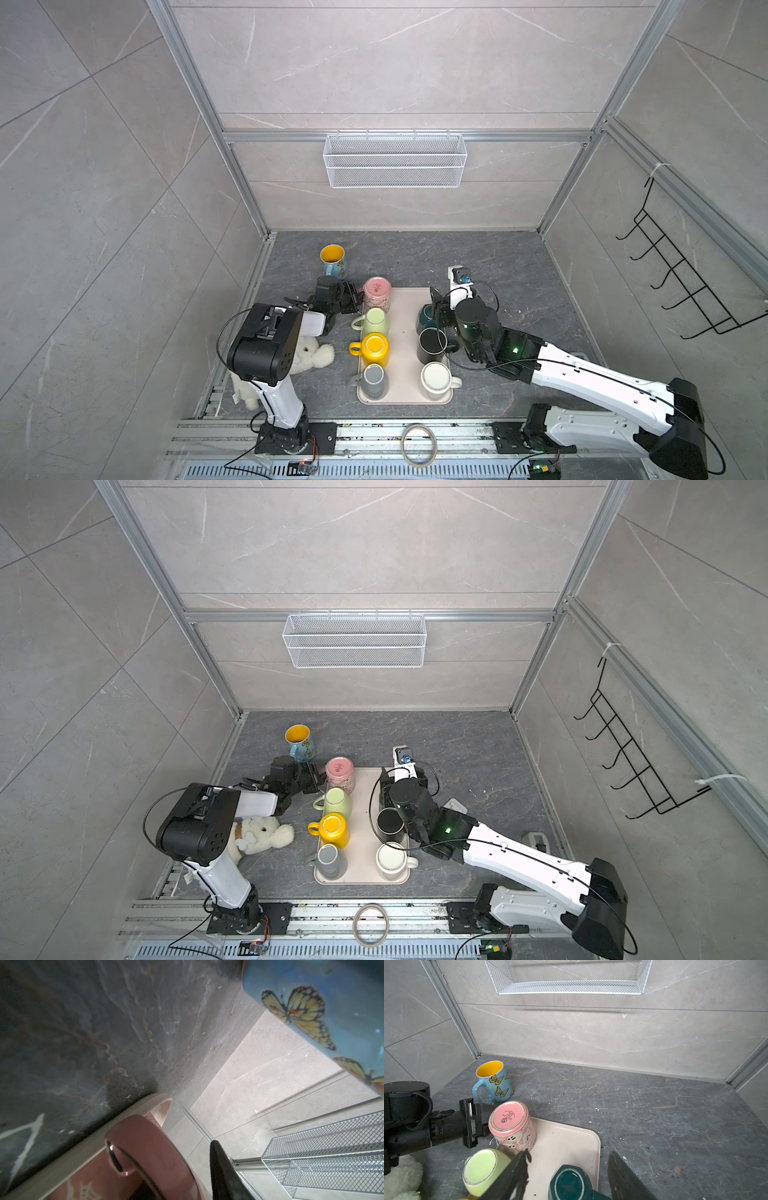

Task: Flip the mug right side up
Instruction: 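Close the left gripper on the upside-down pink ghost mug's handle, then rotate the pink mug upright with the left gripper while the right reaches over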

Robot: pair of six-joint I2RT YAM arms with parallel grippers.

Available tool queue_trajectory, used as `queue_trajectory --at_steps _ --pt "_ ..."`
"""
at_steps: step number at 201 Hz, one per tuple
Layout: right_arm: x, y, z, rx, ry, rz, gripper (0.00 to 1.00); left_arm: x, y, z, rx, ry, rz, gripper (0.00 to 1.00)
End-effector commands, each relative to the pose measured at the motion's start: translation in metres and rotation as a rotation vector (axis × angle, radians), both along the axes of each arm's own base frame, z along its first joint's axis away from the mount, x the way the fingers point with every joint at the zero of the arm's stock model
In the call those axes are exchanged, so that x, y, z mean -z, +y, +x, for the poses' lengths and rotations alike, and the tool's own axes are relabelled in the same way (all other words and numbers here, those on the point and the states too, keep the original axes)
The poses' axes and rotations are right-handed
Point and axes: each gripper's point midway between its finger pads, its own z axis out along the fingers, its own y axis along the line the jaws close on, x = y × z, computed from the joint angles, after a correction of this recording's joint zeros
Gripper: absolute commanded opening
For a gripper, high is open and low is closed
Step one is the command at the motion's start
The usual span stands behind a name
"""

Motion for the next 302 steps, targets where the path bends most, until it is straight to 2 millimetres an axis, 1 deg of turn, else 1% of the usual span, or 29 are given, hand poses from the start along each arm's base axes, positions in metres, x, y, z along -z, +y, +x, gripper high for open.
queue_trajectory --at_steps 1,19,69,96,125,141,168,188,209,222,248,271,275,302 --pt "0.002 -0.003 0.002 0.025 0.003 -0.004 0.63 -0.02 -0.01 0.011 0.018 -0.065 -0.046 0.3" --pt "0.003 -0.004 0.002 0.026 0.006 -0.007 0.63 -0.02 -0.01 0.013 0.015 -0.07 -0.052 0.28" --pt "0.005 -0.006 0.002 0.035 0.009 -0.009 0.63 -0.022 -0.013 0.017 0.006 -0.085 -0.077 0.17" --pt "0.005 -0.008 0.001 0.039 0.009 -0.009 0.63 -0.028 -0.015 0.021 0.009 -0.11 -0.088 0.1" --pt "0.005 -0.01 0.0 0.041 0.009 -0.005 0.63 -0.039 -0.016 0.026 0.013 -0.147 -0.098 0.0" --pt "0.005 -0.01 0.0 0.043 0.01 -0.005 0.63 -0.048 -0.018 0.027 0.019 -0.183 -0.1 0.0" --pt "0.005 -0.011 0.0 0.042 0.01 -0.004 0.62 -0.071 -0.018 0.032 0.028 -0.271 -0.1 0.0" --pt "0.005 -0.011 -0.001 0.042 0.011 -0.002 0.62 -0.091 -0.02 0.033 0.045 -0.355 -0.082 0.0" --pt "0.007 -0.01 -0.001 0.042 0.015 0.001 0.62 -0.111 -0.021 0.031 0.072 -0.43 -0.043 0.0" --pt "0.008 -0.01 -0.001 0.04 0.017 -0.001 0.62 -0.119 -0.022 0.029 0.09 -0.462 -0.014 0.0" --pt "0.006 -0.017 -0.001 0.065 0.008 -0.01 0.62 -0.143 -0.023 0.024 0.127 -0.563 0.046 0.0" --pt "0.003 -0.018 -0.002 0.058 0.002 -0.008 0.62 -0.168 -0.033 0.021 0.212 -0.659 0.112 0.0" --pt "0.003 -0.017 -0.002 0.054 0.003 -0.009 0.62 -0.17 -0.035 0.02 0.234 -0.674 0.131 0.0" --pt "0.001 -0.011 -0.003 0.027 0.016 -0.009 0.62 -0.203 -0.05 0.013 0.348 -0.827 0.225 0.0"
